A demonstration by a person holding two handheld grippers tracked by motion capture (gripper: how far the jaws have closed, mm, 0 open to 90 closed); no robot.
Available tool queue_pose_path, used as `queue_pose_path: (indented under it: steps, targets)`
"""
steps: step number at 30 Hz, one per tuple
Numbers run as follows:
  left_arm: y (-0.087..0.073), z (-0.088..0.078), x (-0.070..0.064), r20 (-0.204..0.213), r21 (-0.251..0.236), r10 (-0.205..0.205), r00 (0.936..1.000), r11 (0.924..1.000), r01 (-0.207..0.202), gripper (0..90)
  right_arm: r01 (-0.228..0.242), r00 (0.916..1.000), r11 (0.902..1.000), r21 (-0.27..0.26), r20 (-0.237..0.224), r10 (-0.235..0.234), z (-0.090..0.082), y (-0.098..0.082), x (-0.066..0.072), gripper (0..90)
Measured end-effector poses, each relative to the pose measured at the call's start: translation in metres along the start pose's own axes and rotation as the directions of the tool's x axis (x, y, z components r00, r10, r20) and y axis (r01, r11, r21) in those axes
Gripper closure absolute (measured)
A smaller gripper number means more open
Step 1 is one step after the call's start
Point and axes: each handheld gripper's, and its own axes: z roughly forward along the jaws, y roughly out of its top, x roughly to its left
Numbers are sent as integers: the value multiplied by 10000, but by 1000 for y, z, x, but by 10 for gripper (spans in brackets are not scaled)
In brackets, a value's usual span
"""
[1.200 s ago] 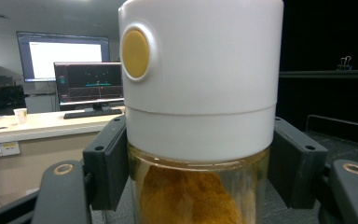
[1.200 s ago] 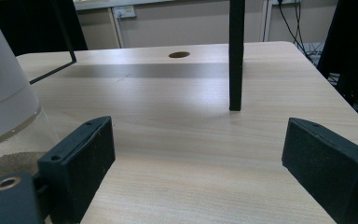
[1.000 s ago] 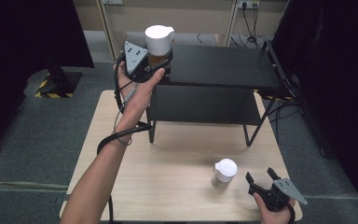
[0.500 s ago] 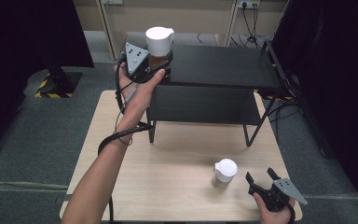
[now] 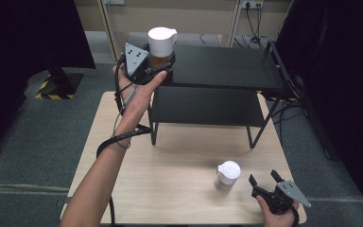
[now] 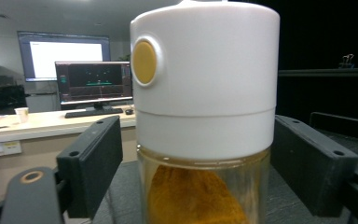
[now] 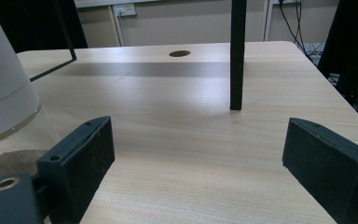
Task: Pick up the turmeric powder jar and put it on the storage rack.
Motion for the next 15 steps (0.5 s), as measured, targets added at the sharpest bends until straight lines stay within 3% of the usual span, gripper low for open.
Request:
queue_pose_path:
  steps: [8,13,15]
  targets:
    - [1,-14,-3,125,-116,18,9999,9999,-17,151,-4,10000,10000,13,-3,4,0,0,0,92]
    - [-1,-20,-5,56,263,35,10000,9996,-37,150,1,10000,10000,6,4,-1,0,0,0,91]
    - [-4,-24,-5,77,210,21,10000,9998,-23,150,-10,10000,10000,-2,4,10,0,0,0,90]
